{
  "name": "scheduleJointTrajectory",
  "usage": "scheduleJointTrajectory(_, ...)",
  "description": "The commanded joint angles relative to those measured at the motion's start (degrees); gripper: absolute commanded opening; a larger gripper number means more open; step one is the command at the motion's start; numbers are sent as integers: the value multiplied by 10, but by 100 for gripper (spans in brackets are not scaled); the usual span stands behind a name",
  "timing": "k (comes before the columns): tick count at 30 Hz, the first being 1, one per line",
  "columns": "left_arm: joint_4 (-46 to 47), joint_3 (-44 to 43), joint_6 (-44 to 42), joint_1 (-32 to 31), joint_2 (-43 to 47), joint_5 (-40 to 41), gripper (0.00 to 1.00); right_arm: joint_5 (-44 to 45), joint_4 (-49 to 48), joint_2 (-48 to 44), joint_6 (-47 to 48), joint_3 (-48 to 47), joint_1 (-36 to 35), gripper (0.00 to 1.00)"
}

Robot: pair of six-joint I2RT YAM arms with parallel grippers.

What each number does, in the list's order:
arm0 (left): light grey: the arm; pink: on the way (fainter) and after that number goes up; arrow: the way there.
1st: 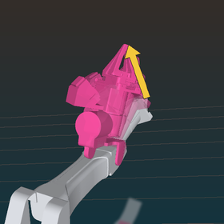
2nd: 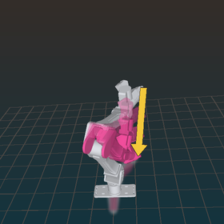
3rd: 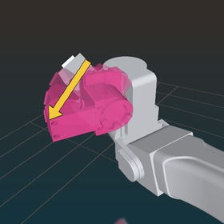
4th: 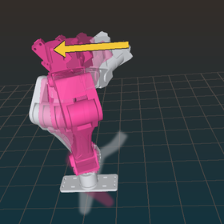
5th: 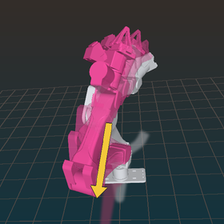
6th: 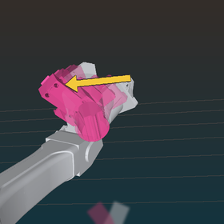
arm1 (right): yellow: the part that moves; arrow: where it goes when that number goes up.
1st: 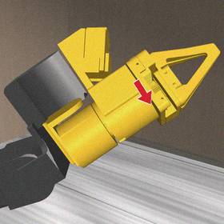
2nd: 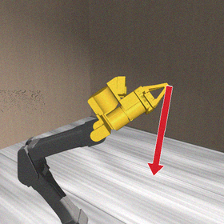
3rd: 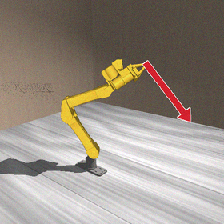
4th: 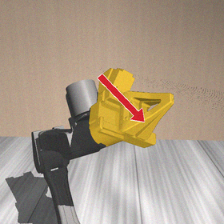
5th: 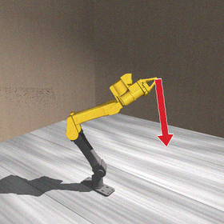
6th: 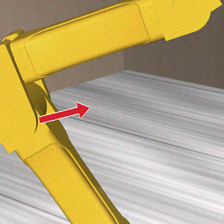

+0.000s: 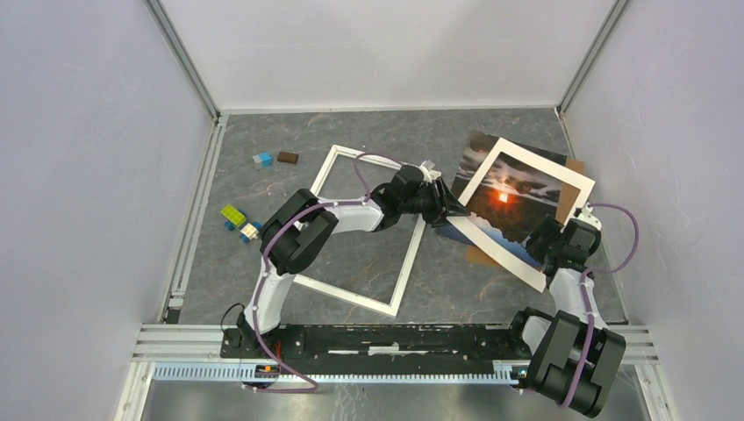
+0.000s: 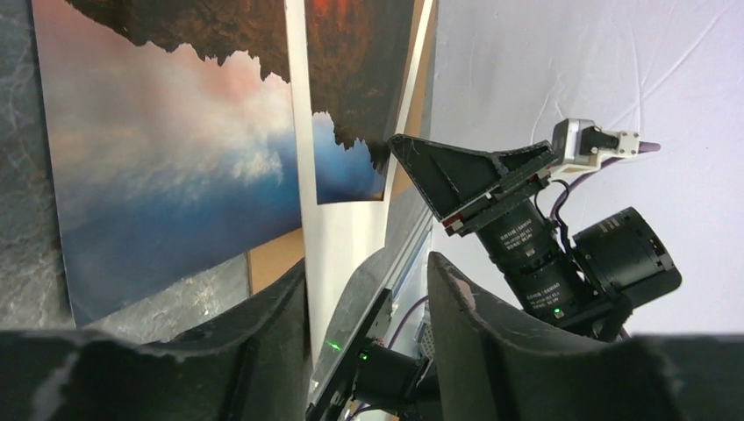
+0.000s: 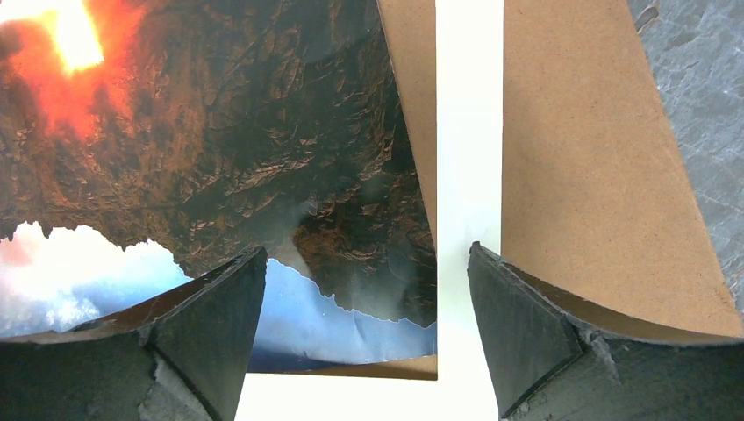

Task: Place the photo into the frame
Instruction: Pick up the photo frame item at the center of the board.

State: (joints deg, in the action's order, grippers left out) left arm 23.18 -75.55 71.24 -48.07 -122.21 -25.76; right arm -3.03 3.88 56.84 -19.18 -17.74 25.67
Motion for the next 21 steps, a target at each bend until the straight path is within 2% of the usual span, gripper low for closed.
scheduleJointTrajectory(1, -71, -55, -52, 0, -30, -17, 52, -23, 11, 0, 0, 14, -1, 89)
scheduleJointTrajectory(6, -147, -118, -95, 2, -56, -12, 40, -24, 11, -1, 1, 13, -1, 89)
scheduleJointTrajectory(10, -226, -173, -168, 1, -59, 8, 16, -23, 19, -5, 15, 6, -1, 89)
scheduleJointTrajectory(13, -348, -240, -265, 0, -40, 41, 2, -23, 31, -29, 23, -8, -1, 92)
scheduleJointTrajectory(18, -514, -369, -420, -4, 38, 95, 2, -14, 61, -99, 39, -55, -4, 96)
scheduleJointTrajectory(21, -618, -447, -526, -3, 98, 218, 2, 10, 83, -132, 44, -86, -11, 96)
